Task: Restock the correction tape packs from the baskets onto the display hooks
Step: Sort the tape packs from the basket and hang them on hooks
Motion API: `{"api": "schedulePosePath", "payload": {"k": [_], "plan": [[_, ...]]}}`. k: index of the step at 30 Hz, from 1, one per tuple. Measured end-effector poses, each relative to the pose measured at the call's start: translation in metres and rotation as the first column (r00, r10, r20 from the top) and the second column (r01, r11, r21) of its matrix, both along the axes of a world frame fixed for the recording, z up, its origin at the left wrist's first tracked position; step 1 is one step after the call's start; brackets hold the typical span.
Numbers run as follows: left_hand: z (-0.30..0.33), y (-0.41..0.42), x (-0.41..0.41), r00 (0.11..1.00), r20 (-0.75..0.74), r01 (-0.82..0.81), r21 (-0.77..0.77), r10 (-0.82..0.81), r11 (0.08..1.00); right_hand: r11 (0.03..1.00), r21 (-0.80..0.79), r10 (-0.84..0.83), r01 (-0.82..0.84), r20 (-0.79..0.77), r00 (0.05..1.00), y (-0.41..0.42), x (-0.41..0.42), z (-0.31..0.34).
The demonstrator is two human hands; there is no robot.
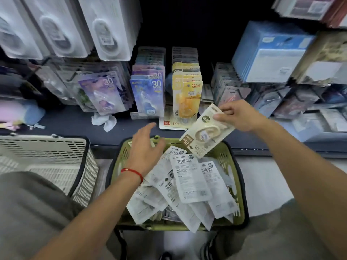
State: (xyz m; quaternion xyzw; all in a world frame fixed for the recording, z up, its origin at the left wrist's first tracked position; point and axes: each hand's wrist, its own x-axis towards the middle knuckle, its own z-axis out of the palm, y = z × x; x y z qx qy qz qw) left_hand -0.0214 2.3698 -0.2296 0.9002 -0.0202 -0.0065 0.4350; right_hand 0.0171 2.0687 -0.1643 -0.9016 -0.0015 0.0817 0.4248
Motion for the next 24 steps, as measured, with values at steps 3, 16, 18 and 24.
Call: {"api": "schedulePosePath", "payload": {"k": [3, 16, 18, 24], "plan": [[0.034, -0.013, 0.014, 0.968, -0.057, 0.240, -0.099, -0.246, 0.966, 0.991, 0.114, 0.072, -0.066, -0.051, 0.996, 0.018, 0.003, 0.022], [0.021, 0.010, 0.019, 0.813, -0.551, -0.348, -0.719, -0.187, 0.602, 0.731, 0.616, -0.045, 0.293, -0.384, 0.922, 0.106, -0.027, -0.028], [0.011, 0.006, 0.022, 0.827, -0.559, -0.431, -0.700, -0.061, 0.570, 0.913, 0.347, -0.069, 0.214, -0.385, 0.920, 0.114, -0.033, -0.041], [-0.007, 0.014, 0.038, 0.851, -0.517, -0.408, -0.539, 0.093, 0.737, 0.782, -0.526, 0.013, -0.334, -0.523, 0.852, 0.130, -0.079, -0.083]]}}
